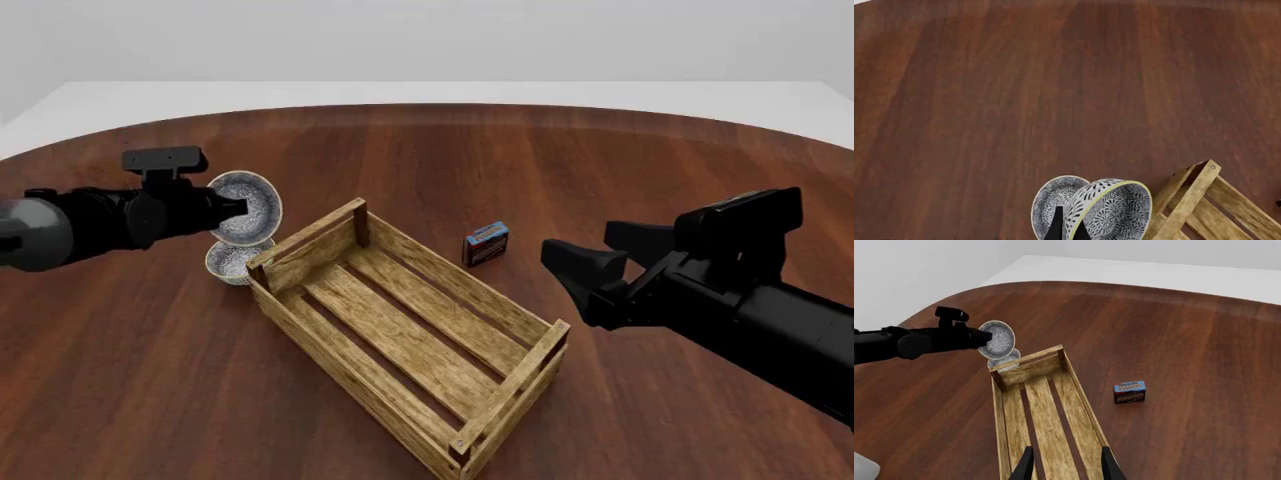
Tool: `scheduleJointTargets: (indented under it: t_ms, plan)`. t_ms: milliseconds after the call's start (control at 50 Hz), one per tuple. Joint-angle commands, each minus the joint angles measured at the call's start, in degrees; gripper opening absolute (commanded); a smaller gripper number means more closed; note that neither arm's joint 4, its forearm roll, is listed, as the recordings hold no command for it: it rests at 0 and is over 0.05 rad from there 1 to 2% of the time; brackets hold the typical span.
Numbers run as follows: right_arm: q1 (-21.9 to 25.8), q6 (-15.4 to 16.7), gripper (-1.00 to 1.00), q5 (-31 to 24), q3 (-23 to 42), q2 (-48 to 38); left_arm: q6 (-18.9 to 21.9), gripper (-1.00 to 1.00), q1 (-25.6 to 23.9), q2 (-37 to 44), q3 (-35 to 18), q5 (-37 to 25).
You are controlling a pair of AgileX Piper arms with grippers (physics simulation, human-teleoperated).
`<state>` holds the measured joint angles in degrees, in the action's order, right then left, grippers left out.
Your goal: Stack the right bowl on the left bowl and place them in the tray.
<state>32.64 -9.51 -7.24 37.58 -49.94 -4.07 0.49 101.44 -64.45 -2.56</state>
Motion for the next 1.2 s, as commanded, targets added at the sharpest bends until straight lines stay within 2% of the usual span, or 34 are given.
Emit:
scheduleJointTargets:
  t_ms: [20, 640, 1040, 1060, 1200]
  plan:
    - [-0.08, -0.02, 1.0, 0.13, -0.05, -0.11, -0.06, -1.0, 0.62, 1.59, 0.4, 1.55]
    - [0.1, 0.1, 1.0, 0.22, -0.17, -0.28, 0.04, -1.0, 1.81, 6.39, 1.81, 5.3]
    - [0.07, 0.22, 1.0, 0.38, -0.11, -0.67, 0.31, -1.0, 1.88, 7.48, 1.58, 5.44]
    - [0.06, 0.23, 1.0, 0.39, -0.09, -0.69, 0.32, 1.0, 1.89, 7.35, 1.67, 5.45]
    - [0.11, 0.27, 1.0, 0.31, -0.06, -0.67, 0.41, 1.0, 1.71, 6.76, 1.91, 5.25]
